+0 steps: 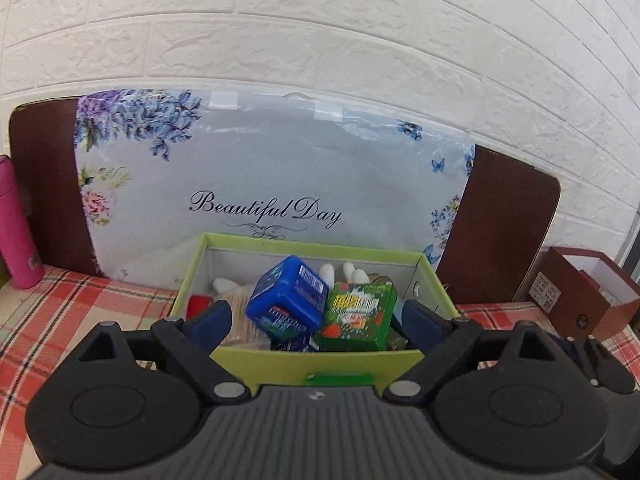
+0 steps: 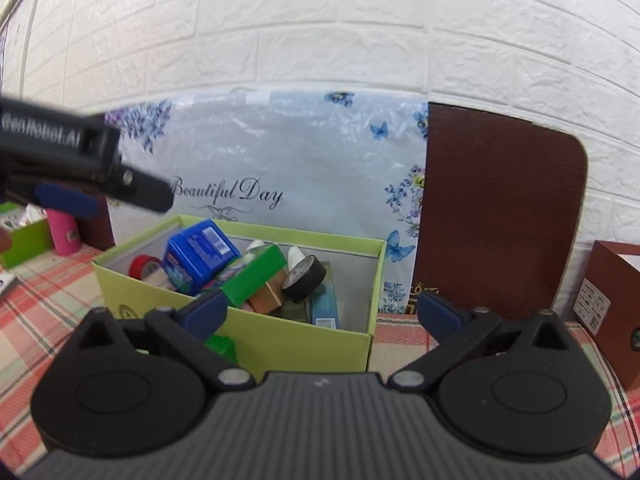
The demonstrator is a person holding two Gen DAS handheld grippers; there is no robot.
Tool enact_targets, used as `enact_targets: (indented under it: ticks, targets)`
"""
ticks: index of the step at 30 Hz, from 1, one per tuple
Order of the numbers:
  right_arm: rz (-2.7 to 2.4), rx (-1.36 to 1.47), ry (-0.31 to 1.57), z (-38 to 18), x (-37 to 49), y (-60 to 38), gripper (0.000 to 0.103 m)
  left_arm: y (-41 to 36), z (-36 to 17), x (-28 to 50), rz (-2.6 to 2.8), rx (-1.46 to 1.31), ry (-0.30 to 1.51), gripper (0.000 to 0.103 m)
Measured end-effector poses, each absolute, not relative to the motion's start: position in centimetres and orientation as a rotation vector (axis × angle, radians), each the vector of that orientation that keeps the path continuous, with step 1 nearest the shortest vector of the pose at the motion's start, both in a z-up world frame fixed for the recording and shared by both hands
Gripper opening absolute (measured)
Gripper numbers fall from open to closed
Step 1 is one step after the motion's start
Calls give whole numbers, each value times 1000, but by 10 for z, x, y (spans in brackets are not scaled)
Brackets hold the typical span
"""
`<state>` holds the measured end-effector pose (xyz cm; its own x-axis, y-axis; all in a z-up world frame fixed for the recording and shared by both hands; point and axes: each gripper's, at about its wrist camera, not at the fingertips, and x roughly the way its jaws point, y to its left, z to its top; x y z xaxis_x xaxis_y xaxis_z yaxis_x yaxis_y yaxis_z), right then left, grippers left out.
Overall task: Organize objects
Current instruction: 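Carry the green box and tape roll into the lime-green box and open both grippers, then move both grippers back from the lime-green box to the table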
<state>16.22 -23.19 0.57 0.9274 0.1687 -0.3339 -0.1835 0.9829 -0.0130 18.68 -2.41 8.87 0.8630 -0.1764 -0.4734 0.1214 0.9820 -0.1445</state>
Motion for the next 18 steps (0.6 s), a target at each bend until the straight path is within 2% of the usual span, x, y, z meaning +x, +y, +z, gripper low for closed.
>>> enact_targets:
  ticks: [8,18]
  targets:
    - [200,48,388,-1,103,-236,103,-29,69,135,-131,-96,556,95]
    - [182,131,473,-23,75,-247,103,-36,40,113,-110,-78,643,95]
